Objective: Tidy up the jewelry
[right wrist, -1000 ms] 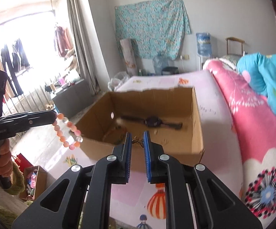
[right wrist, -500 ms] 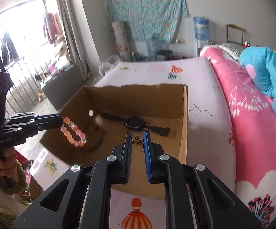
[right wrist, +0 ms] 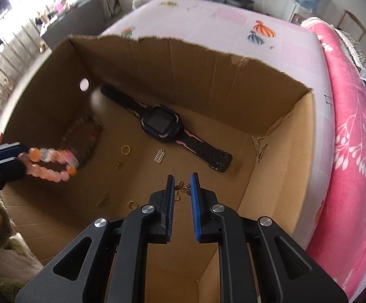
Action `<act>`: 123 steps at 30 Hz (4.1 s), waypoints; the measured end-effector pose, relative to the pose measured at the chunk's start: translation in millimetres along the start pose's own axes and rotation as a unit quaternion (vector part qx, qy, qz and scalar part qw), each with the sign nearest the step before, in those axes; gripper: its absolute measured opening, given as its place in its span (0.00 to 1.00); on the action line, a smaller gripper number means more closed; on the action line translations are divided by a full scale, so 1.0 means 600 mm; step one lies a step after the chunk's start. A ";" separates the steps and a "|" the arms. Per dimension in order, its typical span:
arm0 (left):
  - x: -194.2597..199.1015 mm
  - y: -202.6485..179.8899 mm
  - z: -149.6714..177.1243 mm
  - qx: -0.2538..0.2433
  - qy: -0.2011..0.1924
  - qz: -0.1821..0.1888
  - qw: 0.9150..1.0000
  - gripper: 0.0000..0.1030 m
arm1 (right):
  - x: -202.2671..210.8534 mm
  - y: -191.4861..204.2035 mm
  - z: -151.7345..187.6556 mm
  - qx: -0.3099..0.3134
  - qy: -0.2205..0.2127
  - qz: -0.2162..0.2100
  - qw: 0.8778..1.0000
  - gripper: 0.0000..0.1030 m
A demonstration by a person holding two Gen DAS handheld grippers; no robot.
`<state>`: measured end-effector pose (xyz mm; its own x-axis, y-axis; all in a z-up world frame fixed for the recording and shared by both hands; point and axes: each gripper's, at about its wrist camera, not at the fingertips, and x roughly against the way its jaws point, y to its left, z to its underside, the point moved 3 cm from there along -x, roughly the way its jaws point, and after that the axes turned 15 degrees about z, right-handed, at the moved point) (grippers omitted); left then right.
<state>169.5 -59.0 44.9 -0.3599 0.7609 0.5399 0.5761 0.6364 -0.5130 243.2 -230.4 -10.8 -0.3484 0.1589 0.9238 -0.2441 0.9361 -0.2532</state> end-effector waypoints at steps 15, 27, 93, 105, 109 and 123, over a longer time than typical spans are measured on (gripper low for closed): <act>-0.080 -0.017 -0.001 0.057 0.070 0.123 0.988 0.09 | -0.070 0.031 -0.039 0.036 0.085 -0.004 0.996 0.13; -0.217 -0.062 0.008 0.080 0.145 0.139 0.976 0.16 | -0.090 0.034 -0.044 0.038 0.123 -0.010 0.992 0.14; 0.099 -0.027 0.077 0.104 0.008 -0.294 0.950 0.92 | 0.204 0.034 0.185 -0.242 -0.107 0.078 0.961 0.93; 0.086 -0.023 0.084 0.113 0.035 -0.292 0.949 0.92 | 0.182 0.038 0.192 -0.243 -0.082 0.073 0.964 0.93; 0.081 -0.028 0.084 0.106 0.041 -0.291 0.950 0.92 | 0.180 0.037 0.195 -0.246 -0.079 0.066 0.964 0.93; 0.071 -0.041 0.086 0.093 0.051 -0.289 0.951 0.92 | 0.177 0.032 0.201 -0.257 -0.074 0.064 0.961 0.93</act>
<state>102.2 -35.6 46.3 -0.4986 0.2669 0.8247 0.1597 0.9634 -0.2152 92.0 -233.3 47.8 -0.4802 0.2719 0.8339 0.2752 0.9494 -0.1512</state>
